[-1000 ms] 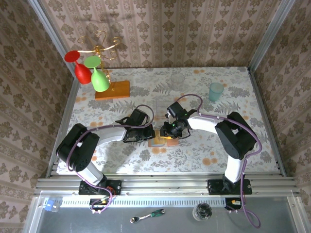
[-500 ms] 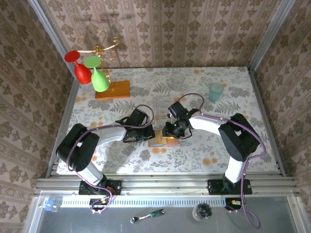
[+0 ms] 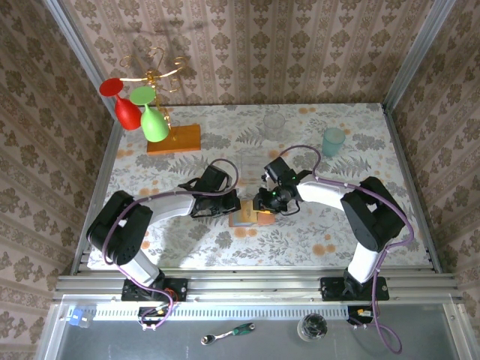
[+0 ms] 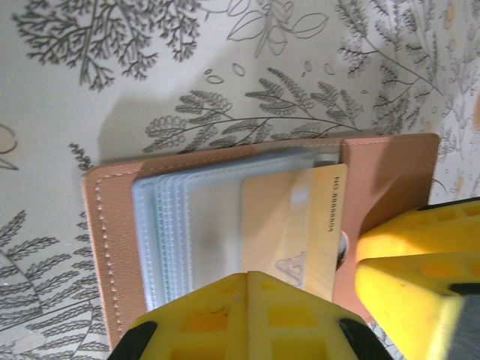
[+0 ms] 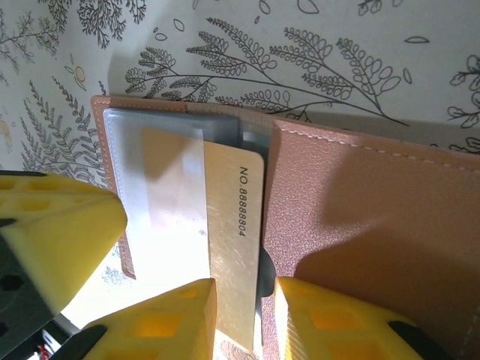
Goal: Take the credit cards out of the card holder
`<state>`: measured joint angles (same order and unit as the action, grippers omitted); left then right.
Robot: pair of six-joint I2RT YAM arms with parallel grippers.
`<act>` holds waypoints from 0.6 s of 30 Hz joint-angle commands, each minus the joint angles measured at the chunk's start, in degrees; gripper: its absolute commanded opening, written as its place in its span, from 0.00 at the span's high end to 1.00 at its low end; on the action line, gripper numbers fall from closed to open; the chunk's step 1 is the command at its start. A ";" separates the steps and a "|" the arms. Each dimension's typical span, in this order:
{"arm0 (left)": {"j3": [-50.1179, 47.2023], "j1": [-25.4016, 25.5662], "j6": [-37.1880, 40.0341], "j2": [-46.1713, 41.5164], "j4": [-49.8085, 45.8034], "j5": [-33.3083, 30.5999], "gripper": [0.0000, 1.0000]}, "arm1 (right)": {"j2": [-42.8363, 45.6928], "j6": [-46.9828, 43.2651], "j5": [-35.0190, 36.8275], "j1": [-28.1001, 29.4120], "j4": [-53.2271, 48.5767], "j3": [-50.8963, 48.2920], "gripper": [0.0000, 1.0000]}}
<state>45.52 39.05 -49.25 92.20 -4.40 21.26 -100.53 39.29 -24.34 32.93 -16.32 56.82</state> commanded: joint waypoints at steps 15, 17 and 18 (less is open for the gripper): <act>0.78 0.67 1.44 3.14 -1.77 0.68 1.00 | -1.24 2.37 -8.79 -3.70 9.09 -4.75 0.75; 0.87 0.67 1.53 3.50 -2.16 0.63 1.00 | -1.63 2.45 -9.46 -3.91 9.83 -5.07 0.75; 0.82 0.62 1.51 3.69 -2.19 0.63 1.00 | -1.82 2.57 -9.90 -3.92 10.13 -5.14 0.75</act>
<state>45.71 39.35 -49.23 94.41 -4.36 21.91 -100.95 40.99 -31.62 29.36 -7.84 52.62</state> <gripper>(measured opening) 0.064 0.248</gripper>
